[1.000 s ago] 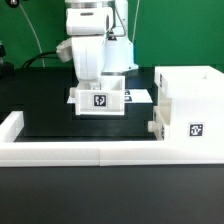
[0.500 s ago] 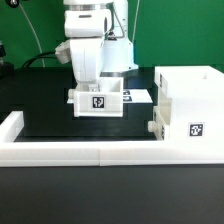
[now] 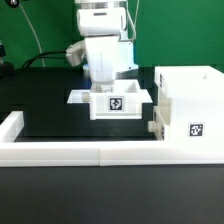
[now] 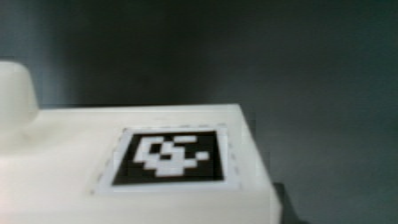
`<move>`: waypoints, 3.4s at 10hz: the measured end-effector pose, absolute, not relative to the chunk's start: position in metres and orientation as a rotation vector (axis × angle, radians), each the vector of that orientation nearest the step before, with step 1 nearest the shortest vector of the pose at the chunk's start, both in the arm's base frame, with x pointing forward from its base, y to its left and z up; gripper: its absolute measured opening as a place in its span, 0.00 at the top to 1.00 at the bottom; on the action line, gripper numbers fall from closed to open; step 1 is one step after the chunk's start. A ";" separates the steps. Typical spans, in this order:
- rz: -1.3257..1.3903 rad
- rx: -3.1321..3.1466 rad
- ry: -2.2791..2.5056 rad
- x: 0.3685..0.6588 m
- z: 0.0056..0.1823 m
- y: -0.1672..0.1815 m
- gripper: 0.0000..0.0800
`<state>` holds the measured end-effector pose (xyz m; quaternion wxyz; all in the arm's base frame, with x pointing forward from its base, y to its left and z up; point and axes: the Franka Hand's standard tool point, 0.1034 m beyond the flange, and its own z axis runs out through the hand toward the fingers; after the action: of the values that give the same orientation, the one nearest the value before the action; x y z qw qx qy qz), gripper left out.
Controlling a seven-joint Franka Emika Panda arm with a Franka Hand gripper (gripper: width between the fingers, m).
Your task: Assemble drawer
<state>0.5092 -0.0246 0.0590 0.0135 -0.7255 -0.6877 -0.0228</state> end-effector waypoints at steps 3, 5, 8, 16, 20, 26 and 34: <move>-0.074 -2.266 -2.138 0.509 0.058 -0.027 0.95; -0.074 -2.266 -2.138 0.509 0.058 -0.027 0.95; -0.077 -2.263 -2.150 0.519 0.059 -0.018 0.95; -0.083 -2.285 -2.113 0.521 0.056 -0.006 0.95; -0.074 -2.284 -2.108 0.522 0.057 -0.006 0.95; -0.054 -2.261 -2.123 0.531 0.055 0.004 0.95; -0.054 -2.270 -2.114 0.530 0.055 0.006 0.95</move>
Offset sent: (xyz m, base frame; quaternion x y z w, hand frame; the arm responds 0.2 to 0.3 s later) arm 0.0000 0.0000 0.0000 0.0000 0.0000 0.0000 1.0000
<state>0.5297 0.0055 0.0549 0.0196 -0.7317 -0.6811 -0.0173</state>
